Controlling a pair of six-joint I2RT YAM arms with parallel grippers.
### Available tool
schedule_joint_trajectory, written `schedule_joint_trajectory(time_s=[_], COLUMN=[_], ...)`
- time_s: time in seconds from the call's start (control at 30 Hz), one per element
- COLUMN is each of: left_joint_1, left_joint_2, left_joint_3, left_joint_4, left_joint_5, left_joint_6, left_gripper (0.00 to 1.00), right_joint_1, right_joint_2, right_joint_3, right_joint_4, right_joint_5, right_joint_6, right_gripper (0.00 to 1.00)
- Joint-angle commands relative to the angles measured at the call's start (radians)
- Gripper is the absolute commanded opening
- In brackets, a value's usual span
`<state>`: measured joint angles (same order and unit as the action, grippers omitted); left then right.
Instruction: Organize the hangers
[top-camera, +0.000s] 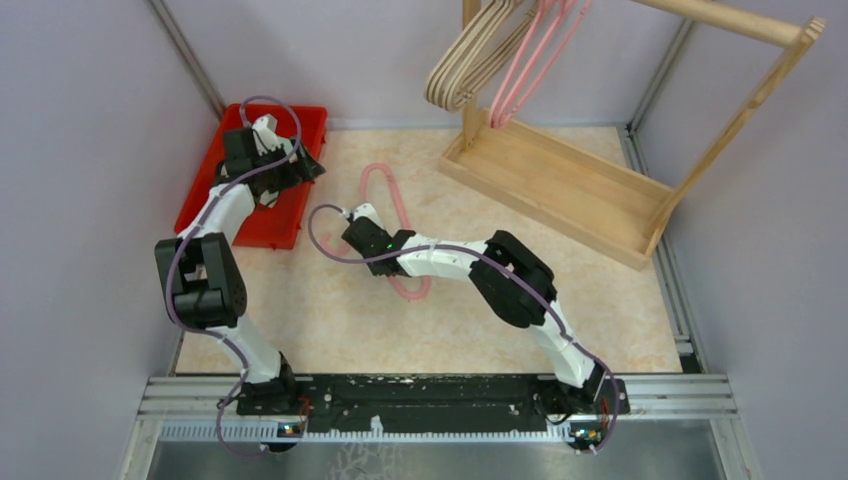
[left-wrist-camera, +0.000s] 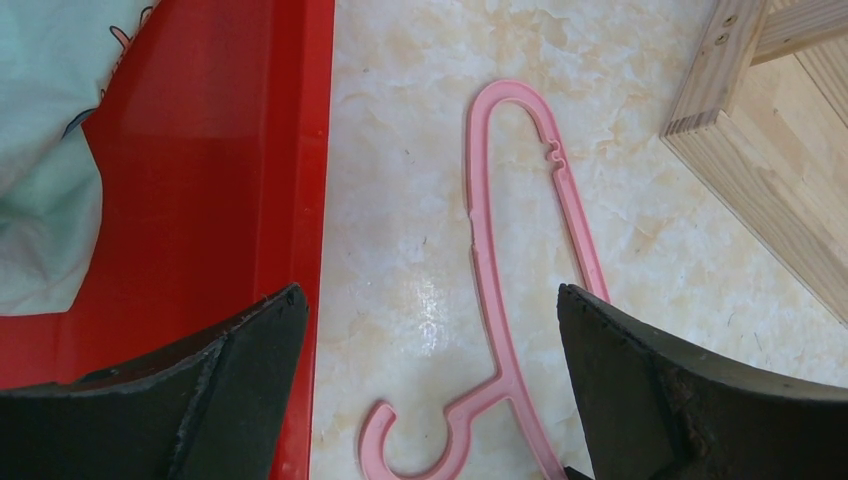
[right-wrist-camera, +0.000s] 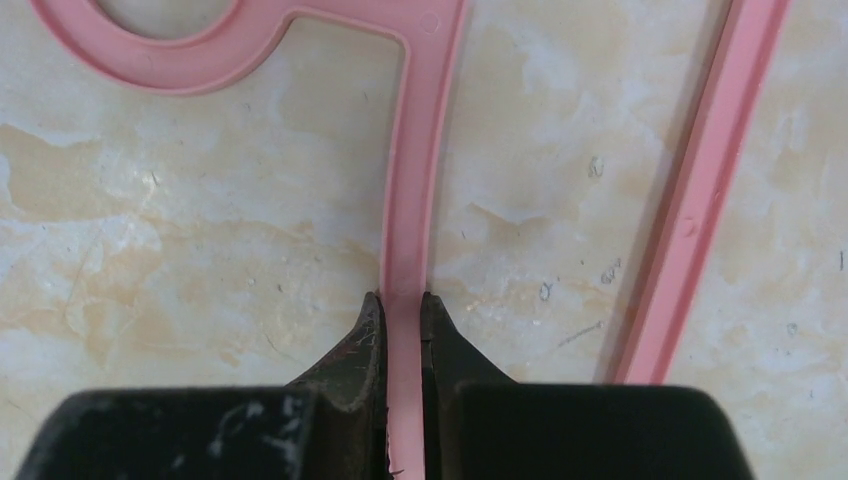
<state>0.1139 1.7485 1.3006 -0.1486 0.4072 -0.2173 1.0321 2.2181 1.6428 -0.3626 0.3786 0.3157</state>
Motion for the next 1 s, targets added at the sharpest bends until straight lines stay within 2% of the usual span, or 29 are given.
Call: schedule_joint_trajectory(time_s=[0.0,0.13,0.37,0.6,0.97], left_joint_1=[0.003,0.005,0.007,0.007,-0.002], left_joint_2=[-0.049,-0.060,-0.079,-0.098,-0.124], left_joint_3=[-0.007,-0.005,-0.003,-0.023,-0.021], left_joint_4=[0.028,0.022,0.003,-0.002,0.000], left_joint_5=[-0.002,-0.005,-0.010,-0.009,0.008], left_joint_6=[-0.007,-0.004,0.005,0.007,-0.018], left_gripper=[1.00,1.00,1.00,1.00,1.00], right_joint_1=[-0.009,-0.060,-0.157,-0.207,-0.308], right_joint_2=[-0.011,-0.184,-0.521,-0.881,-1.284], right_joint_3=[-0.098,-0.146,-0.268,-0.426,-0.429], right_joint_4=[-0.185,-0.187,-0.209,-0.220,-0.488], right_joint_5=[-0.062,-0.086,-0.303,-0.423,-0.241], right_joint_6=[0.016,0.049,0.064,0.211,0.374], right_gripper=[0.00,0.00,0.00,0.00,0.00])
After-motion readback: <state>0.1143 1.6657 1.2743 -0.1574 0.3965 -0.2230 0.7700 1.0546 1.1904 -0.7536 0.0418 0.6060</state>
